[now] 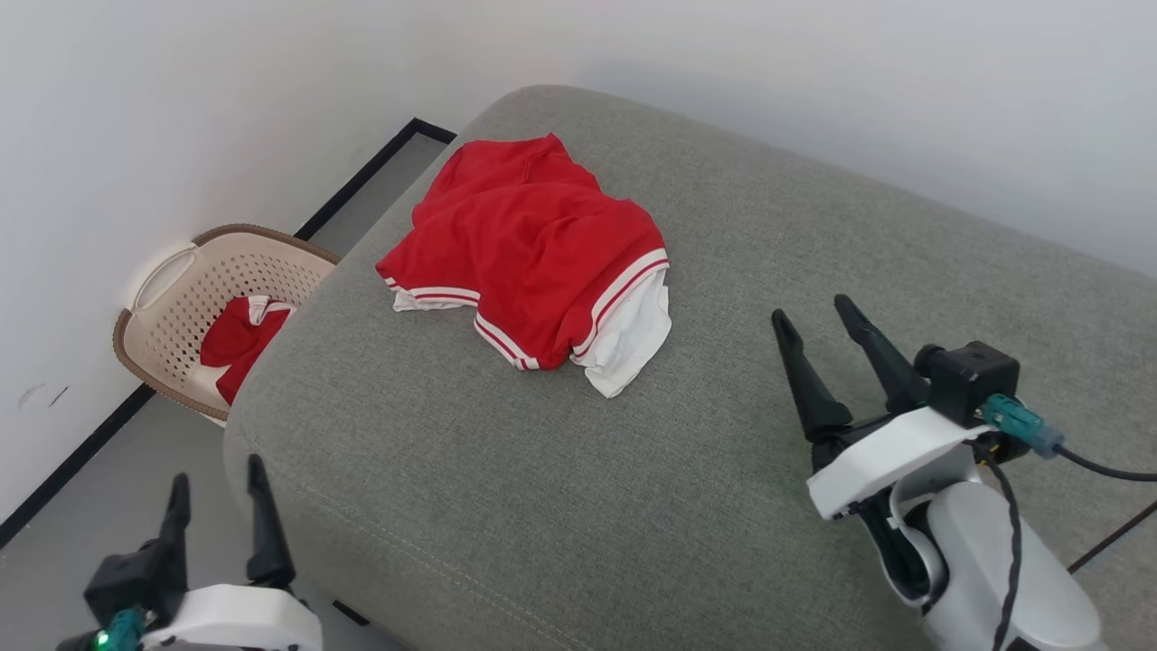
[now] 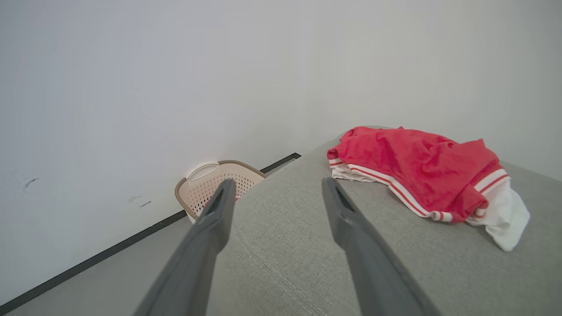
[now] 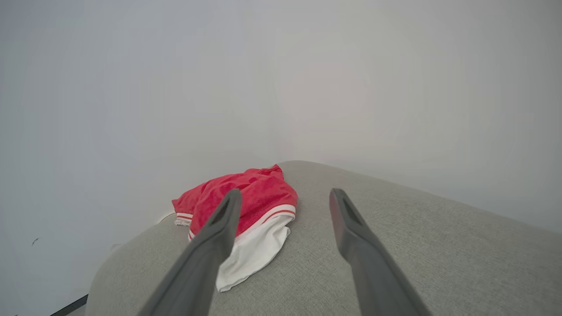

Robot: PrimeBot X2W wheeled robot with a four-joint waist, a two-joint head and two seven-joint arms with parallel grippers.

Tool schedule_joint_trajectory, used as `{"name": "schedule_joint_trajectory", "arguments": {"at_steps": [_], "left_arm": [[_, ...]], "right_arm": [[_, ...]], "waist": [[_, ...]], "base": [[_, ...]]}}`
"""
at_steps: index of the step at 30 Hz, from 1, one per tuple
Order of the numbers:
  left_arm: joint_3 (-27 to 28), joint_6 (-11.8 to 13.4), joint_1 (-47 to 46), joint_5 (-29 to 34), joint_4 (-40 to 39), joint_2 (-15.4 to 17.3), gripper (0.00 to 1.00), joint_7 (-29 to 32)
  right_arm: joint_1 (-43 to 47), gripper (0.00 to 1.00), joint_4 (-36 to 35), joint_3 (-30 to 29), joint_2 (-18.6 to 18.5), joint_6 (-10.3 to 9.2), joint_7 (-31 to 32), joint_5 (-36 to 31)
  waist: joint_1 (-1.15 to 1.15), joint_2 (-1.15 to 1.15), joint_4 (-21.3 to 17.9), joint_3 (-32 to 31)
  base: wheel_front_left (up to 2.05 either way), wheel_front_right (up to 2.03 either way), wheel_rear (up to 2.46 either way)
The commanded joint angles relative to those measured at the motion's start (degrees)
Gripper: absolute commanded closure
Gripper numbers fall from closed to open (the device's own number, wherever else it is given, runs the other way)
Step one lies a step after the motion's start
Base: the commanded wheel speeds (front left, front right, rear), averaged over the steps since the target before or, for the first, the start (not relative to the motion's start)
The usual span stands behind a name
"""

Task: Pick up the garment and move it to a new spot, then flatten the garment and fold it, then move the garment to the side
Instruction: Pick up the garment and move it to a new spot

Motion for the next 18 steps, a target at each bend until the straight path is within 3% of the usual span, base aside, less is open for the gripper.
{"name": "schedule_joint_trajectory", "arguments": {"at_steps": [1,4,8,15,16,18], "left_arm": [[-0.80,-0.21,-0.31,-0.44,0.09,-0.03,0.00,-0.31],[-2.66,-1.85,-2.78,0.68,1.40,-0.03,0.00,-0.31],[-3.56,-4.18,-8.76,2.00,3.49,0.32,0.00,-0.31],[-4.96,-6.59,-26.43,-0.32,16.83,5.43,0.00,-0.02],[-5.87,-6.71,-28.95,0.42,19.49,7.76,0.00,0.99],[-7.25,-6.89,-34.04,-2.52,24.50,9.38,0.00,3.70]], "right_arm": [[-0.03,0.00,0.13,-0.26,-0.55,0.00,-0.28,0.44],[1.11,0.00,-0.24,-1.51,-1.31,0.00,-0.27,0.54],[0.49,0.00,-1.23,-0.88,-2.01,0.00,-0.28,-0.25],[-2.06,0.00,-2.61,-1.09,-4.24,0.00,-0.28,0.27],[-2.46,0.00,-2.95,-0.98,-4.39,0.00,-0.28,0.34],[-3.19,0.00,-3.41,-1.11,-4.64,0.01,-0.28,0.57]], "waist": [[0.00,0.00,-0.16,0.22],[0.00,0.00,-0.59,0.68],[0.00,0.00,-5.32,3.98],[0.00,0.00,-14.98,12.10],[0.00,0.00,-16.39,13.40],[0.00,0.00,-18.65,15.40]], "base": [[0.00,0.00,0.00],[0.00,0.00,0.00],[0.00,0.00,0.00],[0.00,0.00,0.00],[0.00,0.00,0.00],[0.00,0.00,0.00]]}}
